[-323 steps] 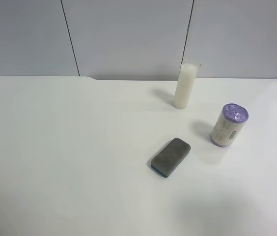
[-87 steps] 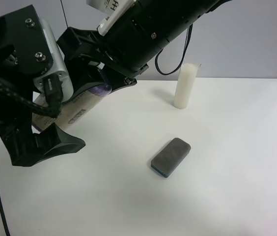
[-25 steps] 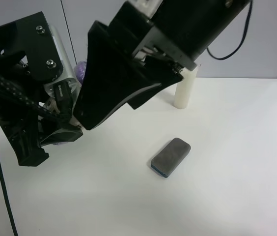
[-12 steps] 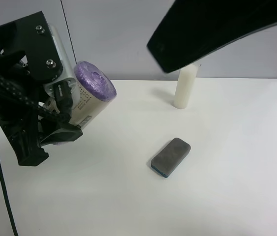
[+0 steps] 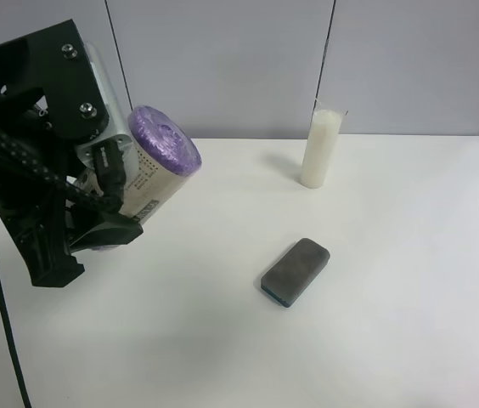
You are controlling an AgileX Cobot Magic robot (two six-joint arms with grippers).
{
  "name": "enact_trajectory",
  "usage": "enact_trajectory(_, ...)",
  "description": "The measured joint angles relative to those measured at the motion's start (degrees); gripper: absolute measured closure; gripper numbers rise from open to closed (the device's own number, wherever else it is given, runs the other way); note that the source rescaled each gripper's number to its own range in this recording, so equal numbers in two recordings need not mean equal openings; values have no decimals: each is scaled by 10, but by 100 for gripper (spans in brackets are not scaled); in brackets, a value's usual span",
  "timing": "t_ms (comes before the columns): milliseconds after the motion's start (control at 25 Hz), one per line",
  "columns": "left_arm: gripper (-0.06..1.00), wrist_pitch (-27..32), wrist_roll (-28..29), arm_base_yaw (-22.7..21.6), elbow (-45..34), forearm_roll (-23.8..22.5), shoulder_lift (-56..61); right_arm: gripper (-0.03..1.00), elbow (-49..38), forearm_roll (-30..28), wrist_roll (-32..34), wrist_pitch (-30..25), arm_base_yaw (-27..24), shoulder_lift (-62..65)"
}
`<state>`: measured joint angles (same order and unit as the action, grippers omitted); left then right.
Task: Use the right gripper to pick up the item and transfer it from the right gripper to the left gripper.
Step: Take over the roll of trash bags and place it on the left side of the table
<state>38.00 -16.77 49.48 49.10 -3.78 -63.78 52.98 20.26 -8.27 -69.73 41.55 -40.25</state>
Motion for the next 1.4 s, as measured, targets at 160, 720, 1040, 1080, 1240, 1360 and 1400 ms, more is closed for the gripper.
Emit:
enact_trajectory(160,93,0,0,0,0,0,0,-3,-103,-41,1,-1,0,81)
enact_trajectory(720,93,2,0,0,0,1,0,-3,-252,-168,46,83,0,270)
enact_trajectory(1040,93,2,0,0,0,2,0,-3,-254,-172,51,85,0,280)
enact_trajectory(1080,93,2,0,0,0,2,0,-3,-254,-172,52,85,0,280)
enact_trajectory(1240,93,2,0,0,0,2,0,-3,-254,-172,53,86,0,281)
enact_trajectory(1360,93,2,0,0,0,2,0,-3,-254,-172,53,88,0,298)
enact_trajectory(1400,93,2,0,0,0,2,0,-3,-254,-171,53,88,-4,308)
